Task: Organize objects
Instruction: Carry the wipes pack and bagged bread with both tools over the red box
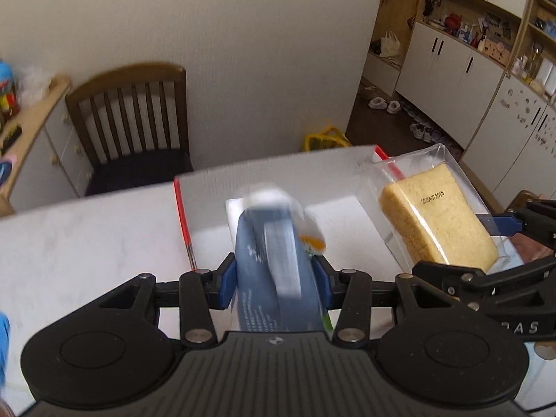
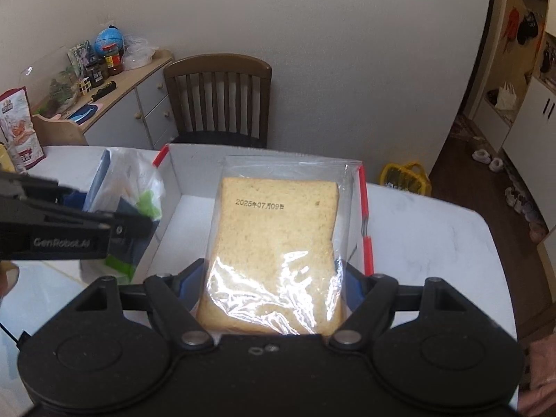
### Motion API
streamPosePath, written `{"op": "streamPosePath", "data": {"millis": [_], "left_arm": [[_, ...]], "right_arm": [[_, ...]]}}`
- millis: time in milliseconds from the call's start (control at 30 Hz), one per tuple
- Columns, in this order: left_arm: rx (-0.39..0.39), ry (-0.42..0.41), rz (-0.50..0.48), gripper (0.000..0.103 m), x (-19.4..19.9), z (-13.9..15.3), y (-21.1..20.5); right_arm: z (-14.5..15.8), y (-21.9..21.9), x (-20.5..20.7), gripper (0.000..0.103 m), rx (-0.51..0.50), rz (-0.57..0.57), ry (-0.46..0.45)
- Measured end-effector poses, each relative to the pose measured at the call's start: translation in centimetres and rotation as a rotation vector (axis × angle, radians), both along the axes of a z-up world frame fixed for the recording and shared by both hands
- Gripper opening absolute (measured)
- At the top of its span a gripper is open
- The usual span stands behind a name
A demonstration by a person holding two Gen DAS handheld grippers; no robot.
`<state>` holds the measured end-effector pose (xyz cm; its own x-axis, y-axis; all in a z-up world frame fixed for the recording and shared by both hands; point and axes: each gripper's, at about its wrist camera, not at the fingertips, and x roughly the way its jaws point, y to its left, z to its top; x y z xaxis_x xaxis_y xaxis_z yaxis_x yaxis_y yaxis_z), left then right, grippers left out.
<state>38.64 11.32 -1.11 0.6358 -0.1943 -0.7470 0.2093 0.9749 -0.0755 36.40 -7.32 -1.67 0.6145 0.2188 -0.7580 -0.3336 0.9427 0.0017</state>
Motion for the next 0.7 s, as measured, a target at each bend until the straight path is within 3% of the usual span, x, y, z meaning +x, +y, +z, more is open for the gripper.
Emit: {"op": "streamPosePath", "data": {"millis": [300, 700], "left_arm": [[0.021, 0.066, -0.013, 0.044, 5.4, -3.5, -0.6], [0.058, 0.139, -0.046, 0.044, 7.2, -7.2, -0.9]], "right_arm": [[-3.2, 1.4, 4.1, 0.077, -0.066, -0.021, 0.065], [-8.4, 3.1, 6.4, 0.077, -0.127, -0.026, 0.16]]}}
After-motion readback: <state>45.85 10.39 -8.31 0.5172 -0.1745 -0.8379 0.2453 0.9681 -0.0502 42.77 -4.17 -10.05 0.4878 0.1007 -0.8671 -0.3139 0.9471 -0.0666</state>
